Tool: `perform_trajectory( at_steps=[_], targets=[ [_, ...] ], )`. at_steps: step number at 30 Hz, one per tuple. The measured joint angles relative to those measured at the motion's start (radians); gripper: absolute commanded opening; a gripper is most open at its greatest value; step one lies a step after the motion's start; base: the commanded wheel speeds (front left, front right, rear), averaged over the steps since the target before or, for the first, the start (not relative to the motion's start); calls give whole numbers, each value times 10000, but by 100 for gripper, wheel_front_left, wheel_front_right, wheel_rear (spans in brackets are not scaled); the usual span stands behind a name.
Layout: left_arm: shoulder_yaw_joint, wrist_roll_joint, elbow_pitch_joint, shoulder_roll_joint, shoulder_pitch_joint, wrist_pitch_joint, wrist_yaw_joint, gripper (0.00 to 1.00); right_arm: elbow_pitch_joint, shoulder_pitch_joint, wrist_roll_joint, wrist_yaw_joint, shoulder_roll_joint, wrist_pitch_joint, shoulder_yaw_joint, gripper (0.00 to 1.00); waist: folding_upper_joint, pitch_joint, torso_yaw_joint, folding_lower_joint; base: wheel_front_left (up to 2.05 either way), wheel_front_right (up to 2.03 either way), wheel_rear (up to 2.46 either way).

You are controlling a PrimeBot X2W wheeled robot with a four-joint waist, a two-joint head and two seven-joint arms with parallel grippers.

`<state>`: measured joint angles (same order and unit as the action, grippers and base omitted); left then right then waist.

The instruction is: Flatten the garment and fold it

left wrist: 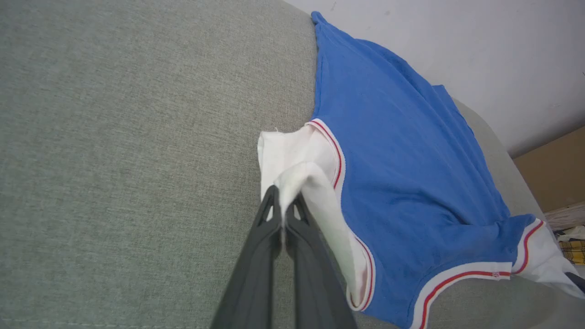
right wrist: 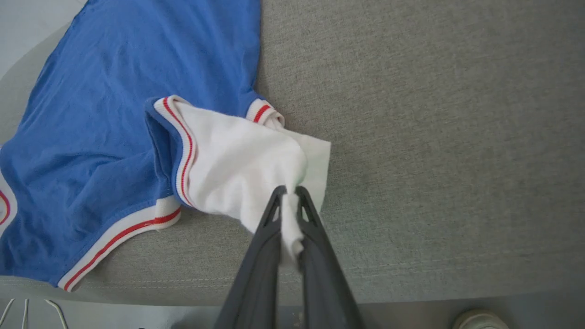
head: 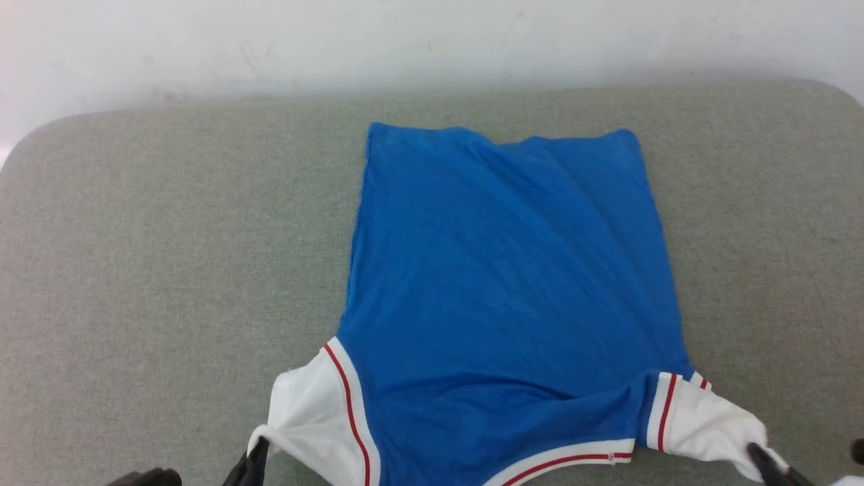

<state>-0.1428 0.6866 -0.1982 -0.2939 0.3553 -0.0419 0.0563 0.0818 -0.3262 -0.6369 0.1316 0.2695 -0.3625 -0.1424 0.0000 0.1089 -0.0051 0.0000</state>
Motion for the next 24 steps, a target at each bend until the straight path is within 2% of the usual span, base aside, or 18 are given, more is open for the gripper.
perform_trajectory(
  at_steps=[7, 8, 9, 10, 13, 16, 19, 24],
  targets=[
    [-226, -65, -54, 35, -505, -8, 0, 0, -1290, 909, 63, 0, -115, 456, 777, 1, 0, 257, 45, 1, 0, 0, 0],
    [-238, -98, -54, 31, -574, -19, 0, 0, -1549, 1043, 125, 0, -121, 518, 855, 10, 0, 294, 42, 1, 0, 0, 0],
    [-255, -115, -56, 29, -636, -21, 0, 0, -1829, 1163, 153, 0, -128, 616, 917, 48, 0, 326, 38, 2, 0, 0, 0],
    [-270, -128, -56, 25, -688, -29, 0, 0, -2113, 1261, 157, 0, -148, 708, 943, 100, 0, 350, 32, 2, 0, 0, 0],
    [-322, -171, -92, 25, -755, -33, 0, 0, -2633, 1412, 316, 4, -119, 936, 1149, 100, 0, 361, 33, 1, 0, 0, 0],
    [-399, -280, -209, -6, -755, -52, 2, 0, -2468, 1406, 238, 0, -21, 1080, 1060, 100, 0, 367, 82, 1, 0, 0, 0],
    [-483, -378, -500, -8, -755, -82, 69, 0, -1429, 1374, -63, 0, 313, 957, 566, 100, 0, 456, 142, 1, 0, 0, 0],
    [-667, -694, -1011, -2, -882, -107, 169, 0, 1106, 1799, -180, 0, 1124, 288, -800, 100, 0, 791, 253, 1, 0, 0, 0]
  ],
)
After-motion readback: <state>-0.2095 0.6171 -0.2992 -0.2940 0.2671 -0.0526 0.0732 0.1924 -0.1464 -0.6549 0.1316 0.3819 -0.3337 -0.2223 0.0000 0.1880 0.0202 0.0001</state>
